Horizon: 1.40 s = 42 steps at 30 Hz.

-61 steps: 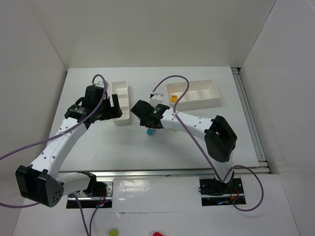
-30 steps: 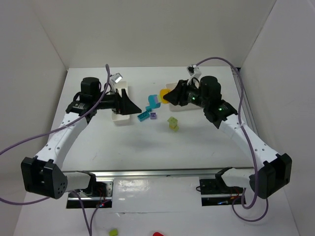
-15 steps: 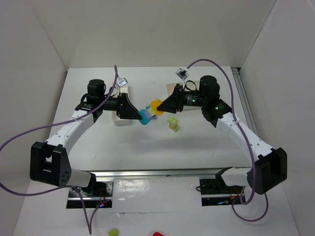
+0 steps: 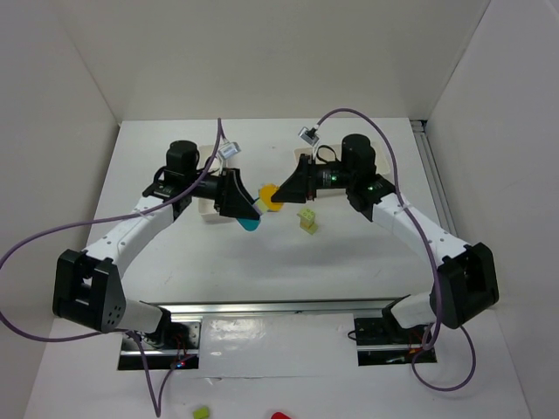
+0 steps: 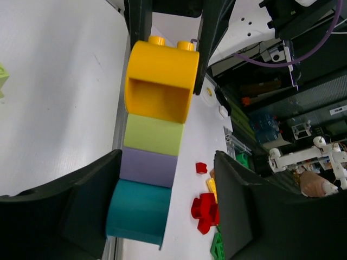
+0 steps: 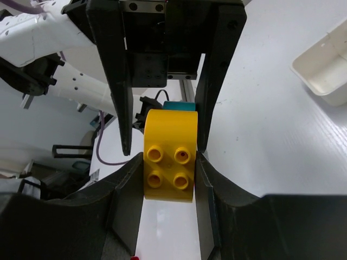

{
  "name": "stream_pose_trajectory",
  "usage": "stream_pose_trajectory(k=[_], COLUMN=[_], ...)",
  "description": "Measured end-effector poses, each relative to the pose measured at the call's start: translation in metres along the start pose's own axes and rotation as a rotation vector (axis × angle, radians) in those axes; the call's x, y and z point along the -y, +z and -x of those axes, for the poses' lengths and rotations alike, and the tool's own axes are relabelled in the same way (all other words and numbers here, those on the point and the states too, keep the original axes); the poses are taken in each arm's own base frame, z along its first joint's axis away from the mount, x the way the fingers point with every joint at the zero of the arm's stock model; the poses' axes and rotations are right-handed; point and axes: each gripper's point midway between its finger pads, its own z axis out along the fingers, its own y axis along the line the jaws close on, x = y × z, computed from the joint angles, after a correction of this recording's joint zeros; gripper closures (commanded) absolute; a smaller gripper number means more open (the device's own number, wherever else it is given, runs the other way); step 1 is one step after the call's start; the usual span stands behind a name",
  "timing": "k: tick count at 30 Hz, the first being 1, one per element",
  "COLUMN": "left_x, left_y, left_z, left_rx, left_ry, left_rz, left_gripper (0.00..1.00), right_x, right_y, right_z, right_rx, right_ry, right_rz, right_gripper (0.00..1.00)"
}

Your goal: Sort the legos into containers by color

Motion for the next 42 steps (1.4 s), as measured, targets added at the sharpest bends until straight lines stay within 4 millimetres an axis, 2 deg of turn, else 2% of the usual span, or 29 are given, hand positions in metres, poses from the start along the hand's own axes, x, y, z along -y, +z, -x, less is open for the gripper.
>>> stream_pose_trajectory(k=[3, 12, 14, 15, 17, 18, 19, 25, 31, 37, 42], left_x=[0.003, 0.004, 0.004, 0.003, 0.003, 0.003, 0.001, -0.011, -0.016, -0.034, -0.054], left_y=[0.003, 0.006, 0.006, 0.006, 0.006, 0.006, 0.005, 0.006, 0.0, -0.008, -0.011], left_z=[0.001, 0.002, 0.004, 0.004, 0.005, 0.005, 0.005, 0.005, 0.005, 0.008, 0.016], left_rx=[-0.006, -0.006, -0.002, -0.002, 0.0, 0.0, 0.0, 0.009, 0.023, 0.067, 0.089], left_ry=[0.009, 0.014, 0.007, 0.01, 0.016, 0.013, 0.011, -0.027, -0.039, -0.101, -0.158], left_rz=[-0.007, -0.006, -0.003, -0.006, -0.009, -0.009, -0.008, 0.035, 0.053, 0.144, 0.263], left_gripper=[0.29, 0.48, 0.56, 0.67, 0.8, 0.95, 1.0, 1.0, 1.0, 1.0, 1.0], right_x=[-0.003, -0.008, -0.008, -0.009, -0.008, -0.007, -0.006, 0.012, 0.072, 0.131, 0.201], right_y=[0.002, 0.005, 0.005, 0.006, 0.006, 0.006, 0.006, -0.004, -0.05, -0.074, -0.095], right_z=[-0.001, -0.005, -0.005, -0.006, -0.005, -0.005, -0.005, 0.0, 0.03, 0.05, 0.073], right_rx=[-0.005, -0.023, -0.026, -0.029, -0.031, -0.031, -0.032, 0.0, 0.154, 0.265, 0.334], right_ry=[-0.006, -0.008, -0.01, -0.011, -0.008, -0.008, -0.005, 0.014, 0.071, 0.144, 0.175], right_rz=[0.016, 0.044, 0.047, 0.049, 0.044, 0.041, 0.036, -0.028, -0.281, -0.643, -0.953], right_gripper=[0.75, 0.75, 0.75, 0.75, 0.75, 0.75, 0.75, 0.77, 0.77, 0.77, 0.77])
